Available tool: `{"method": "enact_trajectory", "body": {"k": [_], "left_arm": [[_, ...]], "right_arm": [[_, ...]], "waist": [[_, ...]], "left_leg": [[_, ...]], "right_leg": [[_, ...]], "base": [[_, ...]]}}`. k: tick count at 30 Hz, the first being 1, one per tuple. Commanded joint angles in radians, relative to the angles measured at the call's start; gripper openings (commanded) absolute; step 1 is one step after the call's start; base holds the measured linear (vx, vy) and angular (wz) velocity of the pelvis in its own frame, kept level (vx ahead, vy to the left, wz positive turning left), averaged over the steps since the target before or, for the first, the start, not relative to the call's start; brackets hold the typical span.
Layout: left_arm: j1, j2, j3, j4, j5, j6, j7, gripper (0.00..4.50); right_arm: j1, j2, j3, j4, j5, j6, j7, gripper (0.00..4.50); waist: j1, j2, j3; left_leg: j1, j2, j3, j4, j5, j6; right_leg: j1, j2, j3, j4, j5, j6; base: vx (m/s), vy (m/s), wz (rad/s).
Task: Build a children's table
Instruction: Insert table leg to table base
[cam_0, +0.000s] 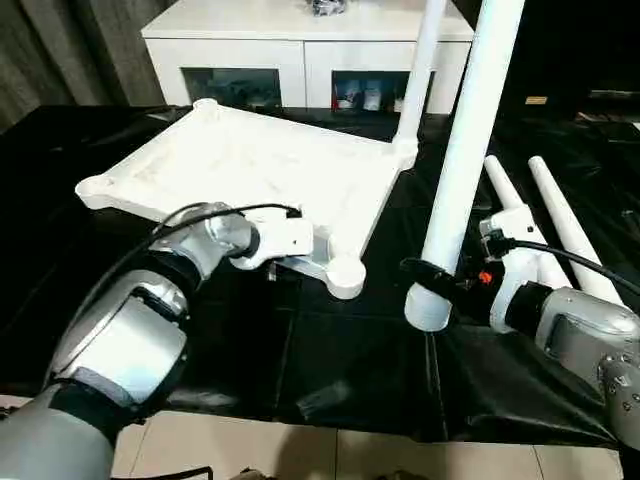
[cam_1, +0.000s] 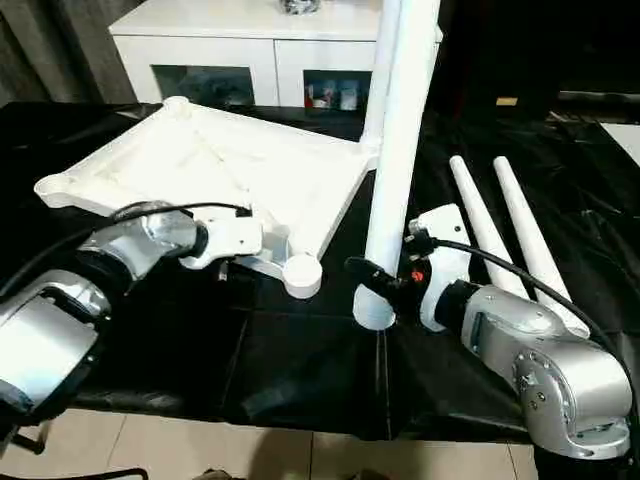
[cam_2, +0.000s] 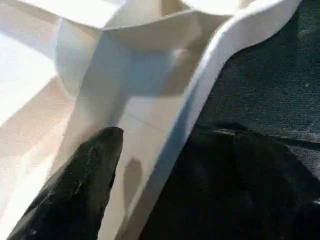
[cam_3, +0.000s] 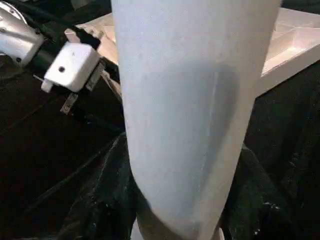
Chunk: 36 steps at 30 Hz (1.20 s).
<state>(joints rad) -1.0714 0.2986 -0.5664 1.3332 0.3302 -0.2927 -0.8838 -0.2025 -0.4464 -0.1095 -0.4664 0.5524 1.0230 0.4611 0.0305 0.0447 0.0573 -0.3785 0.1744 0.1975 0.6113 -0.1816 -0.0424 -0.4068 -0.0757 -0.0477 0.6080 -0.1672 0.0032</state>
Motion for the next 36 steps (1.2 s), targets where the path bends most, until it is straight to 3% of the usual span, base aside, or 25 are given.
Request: {"method": "enact_trajectory", "body": {"k": [1, 15, 23, 32, 36], "left_arm": [[0.004, 0.001, -0.005, 0.012, 0.018, 0.008, -0.039, 3.82], [-0.006, 0.008, -0.018, 0.011, 0.062, 0.047, -0.331, 2.78], [-0.002, 0.011, -0.017, -0.021, 0.085, 0.033, -0.305, 2.07], [0.011, -0.026, 0.108, -0.055, -0.033, 0.156, -0.377, 1.24], [0.038, -0.034, 0.119, -0.064, -0.037, 0.217, -0.349, 0.94]], "right_arm": [[-0.016, -0.011, 0.003, -0.027, 0.014, 0.013, 0.003, 1.86], [-0.041, -0.028, 0.029, 0.019, -0.008, -0.034, 0.023, 1.86], [-0.059, -0.019, 0.065, 0.066, -0.039, -0.087, 0.031, 1.86], [-0.073, 0.013, 0.108, 0.126, -0.069, -0.161, 0.038, 1.86], [-0.073, 0.028, 0.121, 0.152, -0.082, -0.192, 0.038, 1.86]], "waist": [[-0.001, -0.011, -0.07], [-0.001, -0.009, -0.069], [0.006, -0.006, -0.073], [0.02, -0.001, -0.075], [0.024, -0.004, -0.074]], "left_leg": [[0.022, 0.043, -0.029, -0.069, -0.223, 0.023], [0.026, 0.044, -0.031, -0.074, -0.248, 0.01], [0.024, 0.046, -0.031, -0.075, -0.232, 0.016], [0.025, 0.048, -0.028, -0.076, -0.208, 0.022], [0.024, 0.049, -0.029, -0.078, -0.213, 0.024]], "right_leg": [[0.053, -0.063, 0.042, -0.09, -0.283, -0.216], [0.055, -0.069, 0.043, -0.096, -0.332, -0.216], [0.058, -0.071, 0.042, -0.087, -0.257, -0.247], [0.062, -0.073, 0.041, -0.077, -0.15, -0.299], [0.063, -0.076, 0.042, -0.078, -0.166, -0.29]], "base": [[0.0, 0.0, 0.0], [0.0, 0.0, 0.0], [0.0, 0.0, 0.0], [0.0, 0.0, 0.0], [0.0, 0.0, 0.0]]}}
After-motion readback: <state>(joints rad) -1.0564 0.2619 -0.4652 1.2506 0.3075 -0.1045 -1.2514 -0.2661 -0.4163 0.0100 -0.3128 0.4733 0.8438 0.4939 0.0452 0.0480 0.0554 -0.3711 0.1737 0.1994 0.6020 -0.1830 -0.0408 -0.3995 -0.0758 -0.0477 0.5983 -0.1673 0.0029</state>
